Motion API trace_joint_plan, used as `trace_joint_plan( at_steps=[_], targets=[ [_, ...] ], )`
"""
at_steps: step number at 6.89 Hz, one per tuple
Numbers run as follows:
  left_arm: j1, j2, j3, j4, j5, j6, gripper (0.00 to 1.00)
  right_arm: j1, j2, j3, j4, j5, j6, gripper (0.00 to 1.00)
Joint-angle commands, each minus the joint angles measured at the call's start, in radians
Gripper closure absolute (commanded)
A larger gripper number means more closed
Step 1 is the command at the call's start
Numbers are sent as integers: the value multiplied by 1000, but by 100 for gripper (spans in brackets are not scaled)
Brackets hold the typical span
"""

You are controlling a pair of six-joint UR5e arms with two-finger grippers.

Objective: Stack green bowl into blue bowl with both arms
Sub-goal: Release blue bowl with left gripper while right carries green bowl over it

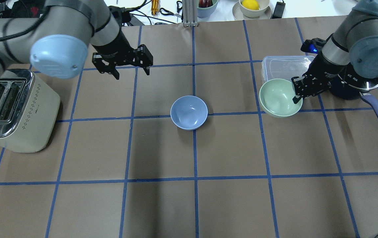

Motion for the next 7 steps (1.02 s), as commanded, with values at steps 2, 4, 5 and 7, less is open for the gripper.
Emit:
trace_joint_plan(
  at_steps=[2, 4, 5, 7],
  targets=[
    [40, 103, 5, -125, 97, 102, 0, 262, 9, -18, -98, 42, 330, 100],
    [56, 91, 33, -118, 99, 109, 0, 324, 54, -10, -126, 113, 374, 100],
    [56, 91, 37, -111, 99, 109, 0, 351, 83, -7, -189, 110, 446, 100],
    [54, 94, 30, -110, 93, 106, 0, 395, 132, -8, -247, 105, 485, 100]
  ],
)
